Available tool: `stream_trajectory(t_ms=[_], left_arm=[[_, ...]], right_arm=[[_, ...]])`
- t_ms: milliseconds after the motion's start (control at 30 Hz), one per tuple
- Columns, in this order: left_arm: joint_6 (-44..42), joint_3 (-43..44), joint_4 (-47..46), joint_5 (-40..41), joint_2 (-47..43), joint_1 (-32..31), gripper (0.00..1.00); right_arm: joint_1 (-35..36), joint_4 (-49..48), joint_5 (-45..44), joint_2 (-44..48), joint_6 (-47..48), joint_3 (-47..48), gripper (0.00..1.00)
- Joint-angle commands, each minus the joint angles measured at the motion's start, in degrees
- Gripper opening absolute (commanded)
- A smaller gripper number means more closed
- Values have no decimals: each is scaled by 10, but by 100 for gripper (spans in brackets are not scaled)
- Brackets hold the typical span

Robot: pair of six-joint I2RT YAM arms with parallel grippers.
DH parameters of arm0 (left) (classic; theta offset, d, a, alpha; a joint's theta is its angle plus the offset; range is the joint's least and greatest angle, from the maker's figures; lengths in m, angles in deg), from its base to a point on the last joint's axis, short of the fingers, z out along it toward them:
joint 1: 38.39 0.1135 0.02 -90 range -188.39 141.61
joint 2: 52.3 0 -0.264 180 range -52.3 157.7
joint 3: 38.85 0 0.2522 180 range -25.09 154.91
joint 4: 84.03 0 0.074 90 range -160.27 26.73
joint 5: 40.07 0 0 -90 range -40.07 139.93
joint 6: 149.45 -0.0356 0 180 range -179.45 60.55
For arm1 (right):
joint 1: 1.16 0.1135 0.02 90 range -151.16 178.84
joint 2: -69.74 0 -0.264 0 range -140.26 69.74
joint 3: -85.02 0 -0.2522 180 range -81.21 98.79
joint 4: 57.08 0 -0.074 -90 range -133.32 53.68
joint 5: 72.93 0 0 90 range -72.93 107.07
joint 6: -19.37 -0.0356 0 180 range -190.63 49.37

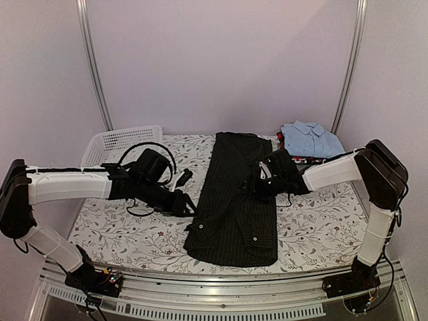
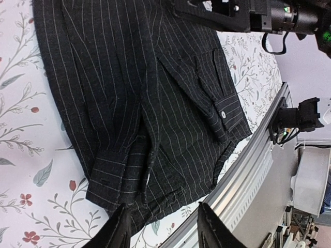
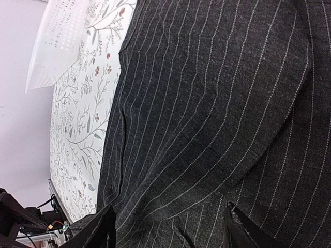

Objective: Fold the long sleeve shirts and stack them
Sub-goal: Adjust the sleeve of the rectangle-folded shirt.

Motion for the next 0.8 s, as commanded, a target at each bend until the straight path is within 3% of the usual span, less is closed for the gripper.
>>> stream_trajectory(t_ms=[0,333,767], left_arm=[[-16,21,-4,8,6,-15,43],[-23,71,-9,54,89,2,41],[-65,306,17,155,339,38,36]], right_arm=[[-5,-55,13,-27,-28,-4,69],[-8,-74,-4,-34,-52,-14,68],[-11,-81,-39,-14,-51,-33,56]])
